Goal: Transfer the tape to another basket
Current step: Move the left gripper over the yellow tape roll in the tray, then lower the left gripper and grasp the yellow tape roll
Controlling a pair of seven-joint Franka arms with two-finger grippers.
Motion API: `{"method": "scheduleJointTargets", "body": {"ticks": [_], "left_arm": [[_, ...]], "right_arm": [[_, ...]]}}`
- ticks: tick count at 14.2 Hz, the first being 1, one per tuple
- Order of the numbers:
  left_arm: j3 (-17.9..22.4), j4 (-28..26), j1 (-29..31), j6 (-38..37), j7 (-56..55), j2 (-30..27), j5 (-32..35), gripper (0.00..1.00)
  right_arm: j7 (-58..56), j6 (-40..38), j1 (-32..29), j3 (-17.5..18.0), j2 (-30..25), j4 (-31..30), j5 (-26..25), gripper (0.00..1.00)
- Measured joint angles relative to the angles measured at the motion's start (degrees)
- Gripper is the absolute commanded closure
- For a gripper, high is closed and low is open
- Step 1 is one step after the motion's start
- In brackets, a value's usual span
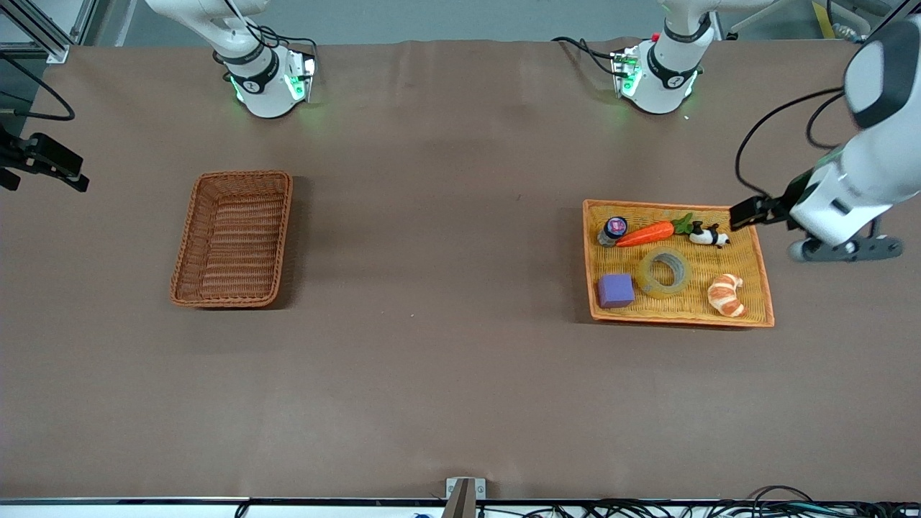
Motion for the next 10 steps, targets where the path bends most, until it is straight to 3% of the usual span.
{"method": "scheduleJointTargets", "body": {"ticks": [5,10], "left_arm": [[0.00,-12.05,-0.02,15.75,0.01,2.61,0.14,0.00],[0.00,-17.82,-0.14,26.58,0.07,8.75,0.47,0.00]], "right_arm": [[0.00,0.00,0.01,0.03,0.00,0.00,0.00,0.00],[0.00,-0.01,0.01,0.03,0.00,0.00,0.00,0.00]]}}
